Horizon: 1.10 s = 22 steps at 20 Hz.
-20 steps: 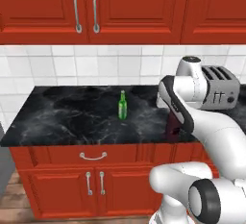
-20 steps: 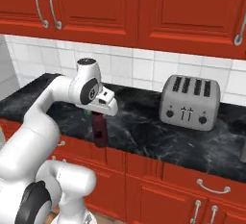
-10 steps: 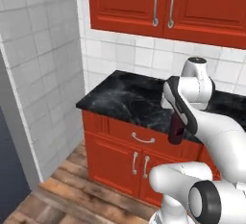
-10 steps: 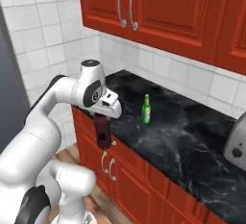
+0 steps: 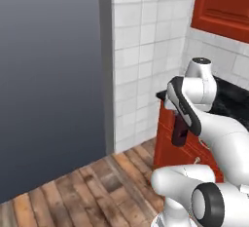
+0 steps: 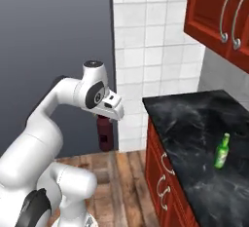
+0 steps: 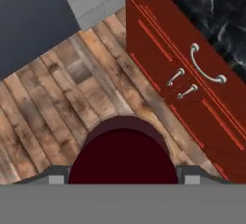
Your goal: Place the drinks on the dining counter in a tight cluster.
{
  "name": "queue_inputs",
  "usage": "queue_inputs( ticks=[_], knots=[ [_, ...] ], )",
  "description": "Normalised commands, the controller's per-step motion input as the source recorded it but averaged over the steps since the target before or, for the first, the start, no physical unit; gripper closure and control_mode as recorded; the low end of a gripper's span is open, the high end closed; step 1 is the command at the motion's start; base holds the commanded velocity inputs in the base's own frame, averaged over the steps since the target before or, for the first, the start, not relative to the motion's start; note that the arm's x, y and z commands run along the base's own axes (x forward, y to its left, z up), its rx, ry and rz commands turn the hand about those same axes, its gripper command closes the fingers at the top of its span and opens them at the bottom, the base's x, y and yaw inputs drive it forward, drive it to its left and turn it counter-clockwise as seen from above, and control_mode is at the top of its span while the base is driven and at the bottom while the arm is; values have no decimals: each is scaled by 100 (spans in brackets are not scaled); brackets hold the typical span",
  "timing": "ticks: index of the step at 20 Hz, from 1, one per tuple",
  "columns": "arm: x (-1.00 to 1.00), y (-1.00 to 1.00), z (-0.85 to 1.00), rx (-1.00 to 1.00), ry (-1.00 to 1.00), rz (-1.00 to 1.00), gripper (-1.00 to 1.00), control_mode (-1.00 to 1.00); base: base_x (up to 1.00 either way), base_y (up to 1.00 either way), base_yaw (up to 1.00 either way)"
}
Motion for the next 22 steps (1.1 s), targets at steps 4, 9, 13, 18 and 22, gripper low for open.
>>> queue_inputs(
  ticks=[4,9,13,18,22],
  knots=[
    [0,0,0,0,0,0,100,100,0,6,94],
    [0,0,0,0,0,0,100,100,0,3,97],
    [0,0,0,0,0,0,100,100,0,4,95],
    [0,0,0,0,0,0,100,100,4,4,93],
    [0,0,0,0,0,0,100,100,5,4,93]
  ],
)
